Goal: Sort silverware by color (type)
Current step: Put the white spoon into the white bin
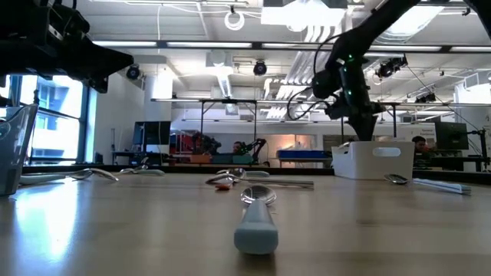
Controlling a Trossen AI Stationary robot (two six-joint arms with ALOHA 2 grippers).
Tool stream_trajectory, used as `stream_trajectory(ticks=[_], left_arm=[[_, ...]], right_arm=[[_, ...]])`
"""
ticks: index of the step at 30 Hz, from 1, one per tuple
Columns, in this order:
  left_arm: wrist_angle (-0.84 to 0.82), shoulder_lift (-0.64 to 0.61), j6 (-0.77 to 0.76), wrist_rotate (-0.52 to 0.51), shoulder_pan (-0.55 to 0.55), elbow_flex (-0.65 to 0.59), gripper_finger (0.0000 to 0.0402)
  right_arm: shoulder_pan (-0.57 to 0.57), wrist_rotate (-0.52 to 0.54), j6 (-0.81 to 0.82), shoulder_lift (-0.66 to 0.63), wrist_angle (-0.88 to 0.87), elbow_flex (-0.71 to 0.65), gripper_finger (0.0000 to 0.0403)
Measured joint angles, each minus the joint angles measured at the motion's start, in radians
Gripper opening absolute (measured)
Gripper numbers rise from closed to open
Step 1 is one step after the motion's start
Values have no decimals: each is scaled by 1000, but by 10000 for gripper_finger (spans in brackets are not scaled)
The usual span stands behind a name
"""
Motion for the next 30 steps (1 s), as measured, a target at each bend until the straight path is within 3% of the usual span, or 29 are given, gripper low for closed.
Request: stream_trajectory(ticks=[8, 30], left_arm=[[-2, 0, -7, -2, 0, 0, 5], [-16, 0, -16, -5, 0, 0, 5]], right_arm=[[-33, -54, -3, 0, 157, -79, 11], [-53, -85, 85, 0, 182, -109, 13]])
